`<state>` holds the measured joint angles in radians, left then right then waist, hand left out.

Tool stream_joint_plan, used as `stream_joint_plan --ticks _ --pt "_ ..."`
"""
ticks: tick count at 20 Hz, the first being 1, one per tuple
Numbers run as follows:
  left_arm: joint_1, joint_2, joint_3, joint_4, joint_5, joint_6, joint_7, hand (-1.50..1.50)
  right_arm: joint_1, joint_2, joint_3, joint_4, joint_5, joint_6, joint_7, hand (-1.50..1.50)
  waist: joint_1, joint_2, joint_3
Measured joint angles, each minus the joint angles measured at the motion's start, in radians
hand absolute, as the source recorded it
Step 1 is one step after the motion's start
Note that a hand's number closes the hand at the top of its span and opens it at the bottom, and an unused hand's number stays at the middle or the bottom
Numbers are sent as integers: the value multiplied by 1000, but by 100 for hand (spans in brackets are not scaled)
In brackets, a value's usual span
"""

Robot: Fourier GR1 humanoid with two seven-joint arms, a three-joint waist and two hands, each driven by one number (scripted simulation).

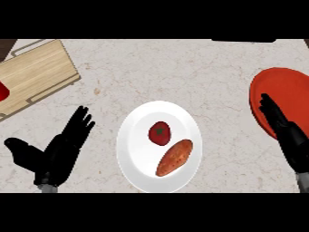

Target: Pick the tomato from the plate and place it in the bowl

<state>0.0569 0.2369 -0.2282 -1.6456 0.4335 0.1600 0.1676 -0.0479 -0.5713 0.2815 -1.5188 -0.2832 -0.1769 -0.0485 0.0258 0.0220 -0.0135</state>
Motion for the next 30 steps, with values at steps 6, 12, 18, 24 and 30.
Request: stream_joint_plan --ticks 6,12,18,24,30 --pt "-111 116 71 5 -173 76 -57 0 -59 135 8 -25 -117 106 -113 150 -7 -15 18" --pt "-181 198 98 17 -300 128 -55 0 -28 249 -84 84 -60 -53 -320 -150 -29 -18 17" --pt "-250 204 100 36 -358 141 -13 0 -35 229 -24 96 72 -15 -452 -150 -29 -21 15" --pt "-262 187 94 60 -395 151 -20 0 -85 112 65 -15 227 -14 -224 -150 -30 -23 12" --pt "-262 175 84 51 -413 150 -12 0 -229 50 176 -96 372 43 124 -150 -18 -25 11"
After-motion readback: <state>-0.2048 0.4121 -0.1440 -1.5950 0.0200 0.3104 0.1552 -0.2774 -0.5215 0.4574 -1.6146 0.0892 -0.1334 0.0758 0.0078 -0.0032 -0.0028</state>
